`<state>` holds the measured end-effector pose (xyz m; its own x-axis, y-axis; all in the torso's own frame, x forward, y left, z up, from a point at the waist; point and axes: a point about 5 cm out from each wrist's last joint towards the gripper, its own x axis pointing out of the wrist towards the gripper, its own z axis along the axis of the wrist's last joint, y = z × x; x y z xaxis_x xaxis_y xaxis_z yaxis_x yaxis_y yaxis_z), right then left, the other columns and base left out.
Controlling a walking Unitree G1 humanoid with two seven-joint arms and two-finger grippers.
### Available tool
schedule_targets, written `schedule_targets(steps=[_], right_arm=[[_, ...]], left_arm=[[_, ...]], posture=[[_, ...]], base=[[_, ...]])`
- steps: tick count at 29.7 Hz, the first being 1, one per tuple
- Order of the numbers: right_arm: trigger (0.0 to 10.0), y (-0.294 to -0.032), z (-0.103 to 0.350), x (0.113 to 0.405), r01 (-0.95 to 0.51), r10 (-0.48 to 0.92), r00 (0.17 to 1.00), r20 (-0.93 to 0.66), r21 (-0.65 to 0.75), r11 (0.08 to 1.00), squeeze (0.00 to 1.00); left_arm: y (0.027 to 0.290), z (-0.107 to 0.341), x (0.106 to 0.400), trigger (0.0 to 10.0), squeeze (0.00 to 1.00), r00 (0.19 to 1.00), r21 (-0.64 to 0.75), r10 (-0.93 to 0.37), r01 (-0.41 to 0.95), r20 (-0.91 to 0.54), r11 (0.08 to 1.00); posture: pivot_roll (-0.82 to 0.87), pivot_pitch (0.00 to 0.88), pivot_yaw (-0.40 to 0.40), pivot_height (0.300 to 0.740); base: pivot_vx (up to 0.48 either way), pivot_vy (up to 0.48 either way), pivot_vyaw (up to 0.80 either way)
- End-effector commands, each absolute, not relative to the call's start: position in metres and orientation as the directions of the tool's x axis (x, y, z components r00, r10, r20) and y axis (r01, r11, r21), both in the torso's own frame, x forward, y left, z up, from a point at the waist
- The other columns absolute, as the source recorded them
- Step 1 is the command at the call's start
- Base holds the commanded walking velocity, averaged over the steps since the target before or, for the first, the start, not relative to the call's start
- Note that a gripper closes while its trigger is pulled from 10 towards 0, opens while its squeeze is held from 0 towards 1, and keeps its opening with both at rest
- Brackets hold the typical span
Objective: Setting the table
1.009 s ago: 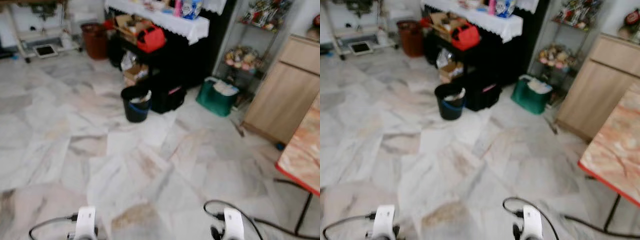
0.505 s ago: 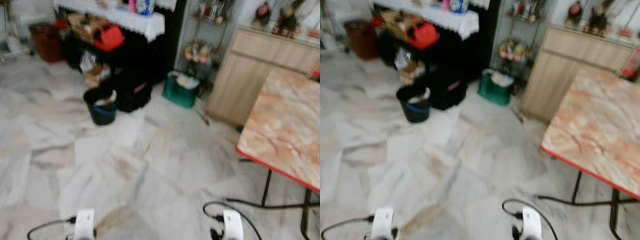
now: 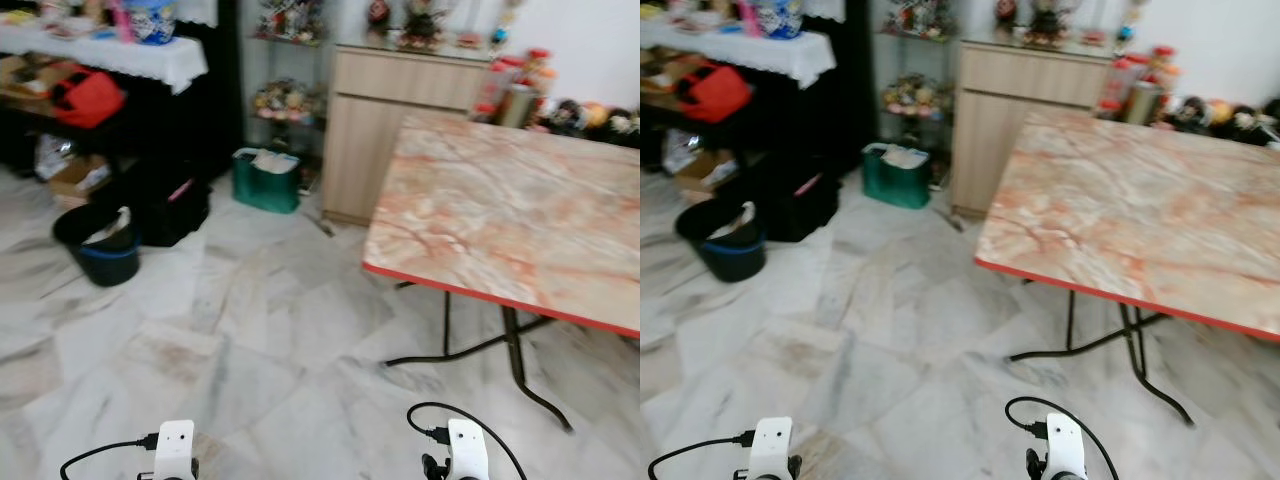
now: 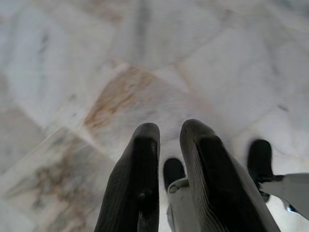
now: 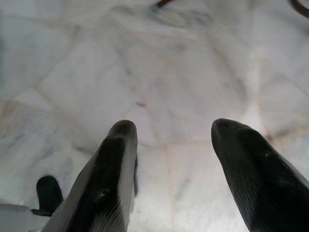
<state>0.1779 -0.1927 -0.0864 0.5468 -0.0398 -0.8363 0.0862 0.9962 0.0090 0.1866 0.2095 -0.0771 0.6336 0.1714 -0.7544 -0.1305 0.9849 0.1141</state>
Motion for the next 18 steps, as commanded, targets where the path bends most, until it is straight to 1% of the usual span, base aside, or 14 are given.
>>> schedule_targets(steps=[1,3,8,11,15,18], right_arm=[[10.0,-0.1951,-0.0849,0.1805,0.099,-0.050,0.554,-0.831,0.006,0.995,0.00],[10.0,-0.1949,-0.0847,0.1808,0.108,-0.052,0.558,-0.828,0.011,0.994,0.00],[10.0,-0.1943,-0.0846,0.1810,0.105,-0.048,0.559,-0.828,0.014,0.994,0.00],[10.0,-0.1945,-0.0846,0.1811,0.101,-0.044,0.558,-0.829,0.015,0.995,0.00],[10.0,-0.1953,-0.0845,0.1810,0.099,-0.044,0.558,-0.829,0.013,0.995,0.00],[10.0,-0.1955,-0.0846,0.1808,0.104,-0.050,0.558,-0.828,0.010,0.995,0.00]], left_arm=[[0.2085,-0.0758,0.1897,10.0,0.00,0.639,0.119,0.165,-0.115,-0.751,0.986],[0.2090,-0.0762,0.1892,10.0,0.00,0.633,0.122,0.168,-0.117,-0.756,0.986],[0.2082,-0.0766,0.1889,10.0,0.00,0.629,0.115,0.166,-0.121,-0.759,0.986],[0.2072,-0.0756,0.1907,10.0,0.00,0.640,0.101,0.162,-0.131,-0.751,0.986],[0.2074,-0.0755,0.1913,10.0,0.00,0.633,0.135,0.168,-0.101,-0.756,0.986],[0.2094,-0.0772,0.1883,10.0,0.00,0.614,0.164,0.180,-0.083,-0.769,0.983]], posture=[[0.06,0.000,-0.075,0.740],[0.06,0.000,-0.072,0.740],[0.06,0.000,-0.069,0.740],[0.05,0.007,-0.072,0.740],[0.04,0.003,-0.067,0.740],[0.04,0.000,-0.059,0.740]], base=[[0.000,0.000,-0.69],[0.000,0.000,-0.69],[0.000,0.000,0.00],[0.000,0.000,0.00],[0.000,0.000,0.00],[0.000,-0.328,0.00]])
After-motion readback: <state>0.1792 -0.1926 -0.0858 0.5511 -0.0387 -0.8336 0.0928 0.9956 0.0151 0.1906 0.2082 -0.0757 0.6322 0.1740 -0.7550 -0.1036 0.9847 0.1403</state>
